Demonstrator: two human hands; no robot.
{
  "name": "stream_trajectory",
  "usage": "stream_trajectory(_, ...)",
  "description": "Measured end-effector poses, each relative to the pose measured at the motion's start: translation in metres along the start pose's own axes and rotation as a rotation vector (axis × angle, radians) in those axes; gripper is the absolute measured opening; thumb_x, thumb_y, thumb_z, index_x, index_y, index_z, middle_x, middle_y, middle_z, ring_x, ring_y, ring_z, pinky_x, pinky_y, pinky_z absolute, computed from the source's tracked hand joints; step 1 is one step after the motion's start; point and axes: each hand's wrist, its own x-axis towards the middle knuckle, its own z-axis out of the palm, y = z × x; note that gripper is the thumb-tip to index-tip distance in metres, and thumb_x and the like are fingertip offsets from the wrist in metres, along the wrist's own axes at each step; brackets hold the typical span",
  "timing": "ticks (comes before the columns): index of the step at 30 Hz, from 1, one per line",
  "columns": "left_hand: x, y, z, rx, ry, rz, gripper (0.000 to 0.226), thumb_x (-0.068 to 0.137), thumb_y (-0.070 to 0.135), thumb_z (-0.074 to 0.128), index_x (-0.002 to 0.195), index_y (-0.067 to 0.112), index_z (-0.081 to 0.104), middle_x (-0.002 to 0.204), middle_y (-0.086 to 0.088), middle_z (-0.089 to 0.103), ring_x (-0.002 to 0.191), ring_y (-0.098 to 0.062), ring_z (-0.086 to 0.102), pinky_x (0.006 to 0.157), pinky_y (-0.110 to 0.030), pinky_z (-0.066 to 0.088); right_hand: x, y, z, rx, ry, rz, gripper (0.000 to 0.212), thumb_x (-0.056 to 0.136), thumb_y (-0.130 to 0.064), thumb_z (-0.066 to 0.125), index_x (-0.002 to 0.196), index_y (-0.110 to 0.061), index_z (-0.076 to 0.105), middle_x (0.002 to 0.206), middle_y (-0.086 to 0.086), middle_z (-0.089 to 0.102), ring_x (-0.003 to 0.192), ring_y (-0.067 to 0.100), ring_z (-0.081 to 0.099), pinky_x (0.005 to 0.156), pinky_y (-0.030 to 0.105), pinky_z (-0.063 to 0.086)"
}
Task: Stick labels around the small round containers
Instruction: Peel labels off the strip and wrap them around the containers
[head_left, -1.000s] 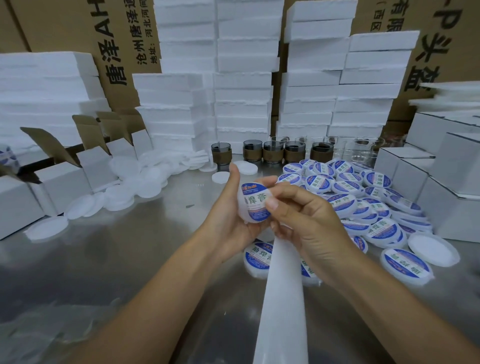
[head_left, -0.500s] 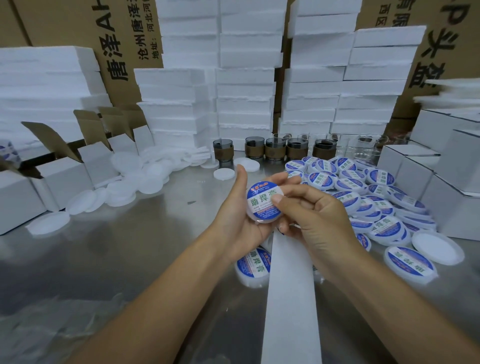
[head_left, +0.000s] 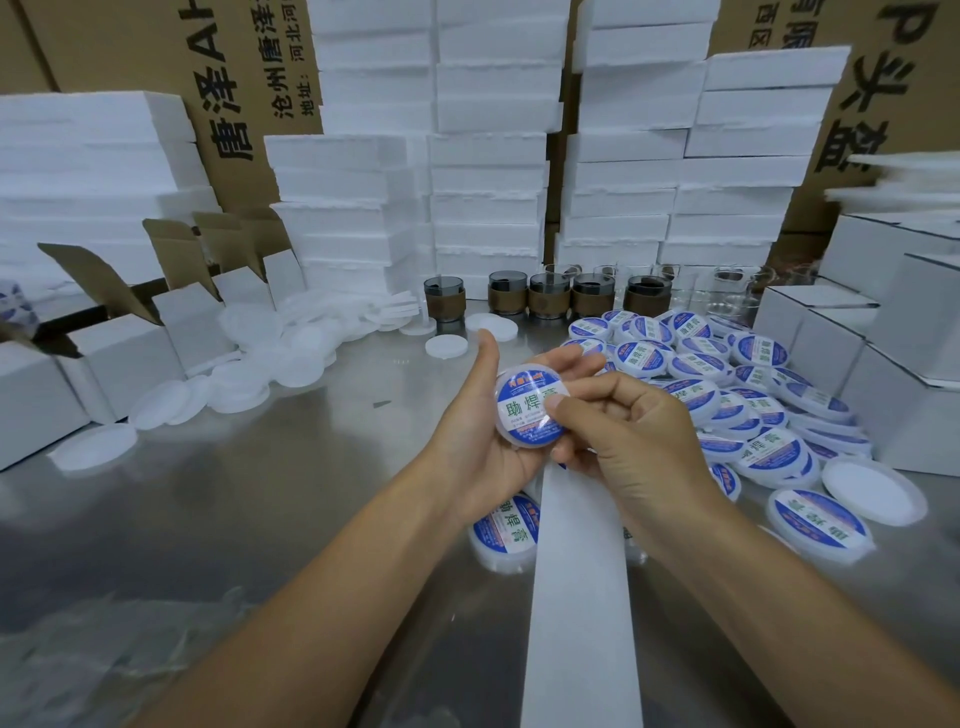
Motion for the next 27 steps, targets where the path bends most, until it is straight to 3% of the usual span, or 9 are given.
stream_trajectory(3,0.001,-0.001,0.0,0.033,-0.008,-0.002,0.077,0.09,0.062,0.021,0.075,0.013,0.078,0.1,-0.005,0.073,0.09,-0.02,0.071,0.08,-0.033,0.045,0.0,0.001,0.0,0.002,0.006,0.003,0.01,0.079,-0.003,0.068,0.073,-0.01,0.063,0.051,0.005,0.064,0.039,0.009,0.054,0.045,0.019,0.048)
stream_trajectory(6,0.001,-0.001,0.0,0.054,-0.007,-0.012,0.078,0.091,0.063,0.019,0.076,0.014,0.078,0.1,-0.004,0.073,0.09,-0.019,0.07,0.079,-0.031,0.047,0.001,0.002,0.0,-0.009,0.007,0.007,0.008,0.079,-0.003,0.068,0.075,-0.009,0.064,0.05,0.005,0.063,0.04,0.008,0.054,0.046,0.018,0.048)
stream_trajectory(13,0.002,-0.002,0.0,0.122,-0.027,0.0,0.076,0.089,0.063,0.02,0.079,0.014,0.078,0.101,-0.007,0.073,0.09,-0.022,0.07,0.077,-0.034,0.036,0.001,0.003,-0.001,-0.025,0.023,0.017,0.006,0.079,-0.003,0.067,0.077,-0.008,0.064,0.05,0.005,0.063,0.04,0.007,0.054,0.046,0.018,0.048)
stream_trajectory(17,-0.001,0.0,0.001,0.151,-0.071,0.007,0.069,0.084,0.061,0.03,0.084,0.012,0.078,0.104,-0.009,0.072,0.092,-0.023,0.069,0.08,-0.034,0.038,0.001,0.003,-0.001,-0.034,0.04,0.013,0.005,0.079,-0.007,0.069,0.076,-0.008,0.065,0.052,0.004,0.064,0.04,0.007,0.053,0.047,0.019,0.049)
stream_trajectory(20,-0.006,0.003,0.004,0.154,-0.118,-0.01,0.055,0.08,0.051,0.046,0.098,0.006,0.073,0.114,-0.014,0.068,0.091,-0.023,0.069,0.066,-0.028,0.05,0.002,0.003,-0.001,-0.021,0.052,0.022,0.007,0.078,-0.009,0.07,0.073,-0.009,0.065,0.053,0.005,0.064,0.04,0.007,0.053,0.049,0.021,0.049)
stream_trajectory(22,-0.009,0.004,0.004,0.173,-0.153,0.0,0.047,0.082,0.038,0.056,0.114,0.004,0.061,0.119,-0.015,0.064,0.077,-0.018,0.07,0.058,-0.023,0.05,0.002,0.003,-0.001,-0.016,0.058,0.027,0.009,0.078,-0.01,0.07,0.071,-0.01,0.064,0.052,0.006,0.063,0.04,0.008,0.053,0.05,0.023,0.048)
stream_trajectory(25,-0.01,0.002,0.003,0.246,-0.156,0.033,0.044,0.082,0.018,0.056,0.124,0.005,0.052,0.119,-0.011,0.064,0.068,-0.012,0.067,0.059,-0.023,0.048,0.003,0.002,-0.002,0.013,0.068,0.028,0.01,0.077,-0.009,0.07,0.07,-0.01,0.064,0.051,0.006,0.064,0.039,0.008,0.053,0.045,0.02,0.047)
stream_trajectory(27,-0.01,0.002,0.003,0.254,-0.144,0.034,0.042,0.083,0.015,0.052,0.124,0.005,0.053,0.122,-0.01,0.064,0.078,-0.014,0.069,0.061,-0.024,0.051,0.002,0.002,-0.003,0.012,0.071,0.018,0.009,0.076,-0.009,0.07,0.071,-0.009,0.063,0.051,0.006,0.065,0.039,0.008,0.055,0.043,0.017,0.047)
